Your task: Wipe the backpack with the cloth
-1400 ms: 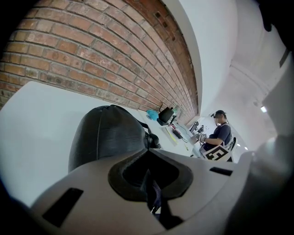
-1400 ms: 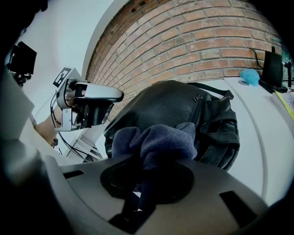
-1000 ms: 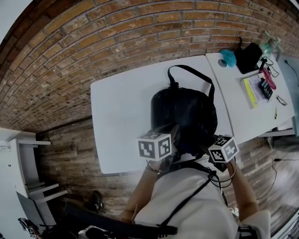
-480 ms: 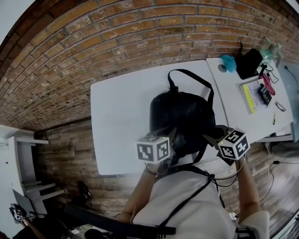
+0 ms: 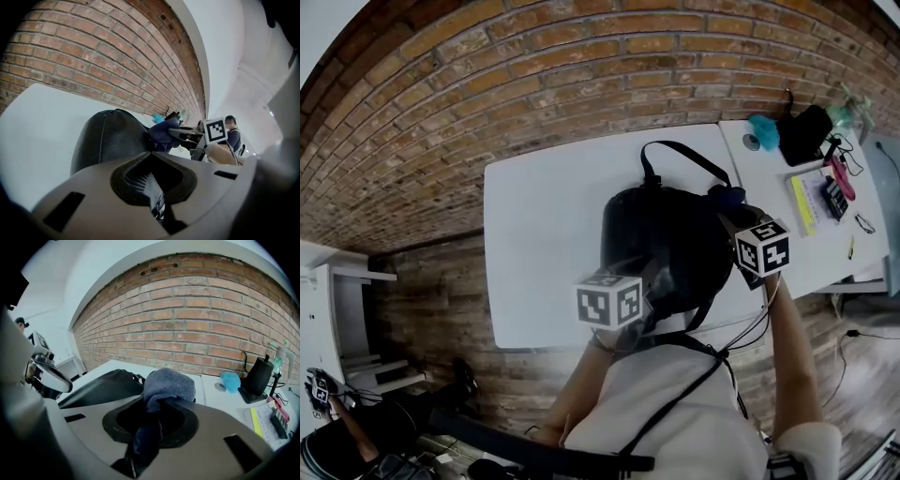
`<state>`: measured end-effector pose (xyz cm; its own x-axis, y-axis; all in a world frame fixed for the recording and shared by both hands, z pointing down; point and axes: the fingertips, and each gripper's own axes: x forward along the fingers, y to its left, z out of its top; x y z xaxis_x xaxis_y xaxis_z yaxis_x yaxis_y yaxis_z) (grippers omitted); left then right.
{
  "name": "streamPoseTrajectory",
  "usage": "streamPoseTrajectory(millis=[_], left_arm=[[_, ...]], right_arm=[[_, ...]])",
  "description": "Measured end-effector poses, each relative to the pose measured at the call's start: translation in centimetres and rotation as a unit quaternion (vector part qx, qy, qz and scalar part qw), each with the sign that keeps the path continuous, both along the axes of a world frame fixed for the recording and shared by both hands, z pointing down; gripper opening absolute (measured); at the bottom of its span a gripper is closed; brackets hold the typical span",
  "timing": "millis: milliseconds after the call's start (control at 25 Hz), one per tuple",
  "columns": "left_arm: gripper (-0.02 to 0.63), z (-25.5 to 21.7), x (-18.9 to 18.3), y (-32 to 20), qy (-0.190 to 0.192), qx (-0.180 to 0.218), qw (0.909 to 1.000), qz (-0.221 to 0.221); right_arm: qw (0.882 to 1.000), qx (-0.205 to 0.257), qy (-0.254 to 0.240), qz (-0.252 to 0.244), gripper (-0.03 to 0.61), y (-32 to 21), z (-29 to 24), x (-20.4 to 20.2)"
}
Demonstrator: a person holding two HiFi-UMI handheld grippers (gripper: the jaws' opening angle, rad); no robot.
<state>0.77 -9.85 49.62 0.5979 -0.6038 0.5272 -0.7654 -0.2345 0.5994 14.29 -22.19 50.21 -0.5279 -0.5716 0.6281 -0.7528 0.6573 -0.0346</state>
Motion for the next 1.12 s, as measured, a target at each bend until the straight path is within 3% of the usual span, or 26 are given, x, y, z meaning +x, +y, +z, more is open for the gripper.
streamPoseTrajectory(millis=[520, 1120], left_arm=[[0.005, 0.1, 0.1, -0.4, -0.002, -0.002, 1.0, 0.004], [0.004, 0.6, 1.5, -0.1, -0.006, -0.007, 0.9994, 0.033]], right_arm=[[0.995, -0.058, 0.07, 0.041, 0.074, -1.7, 7.8, 0.4], [0.993, -0.097, 0.061, 0.043, 0.074, 1.0, 9.1, 1.0]])
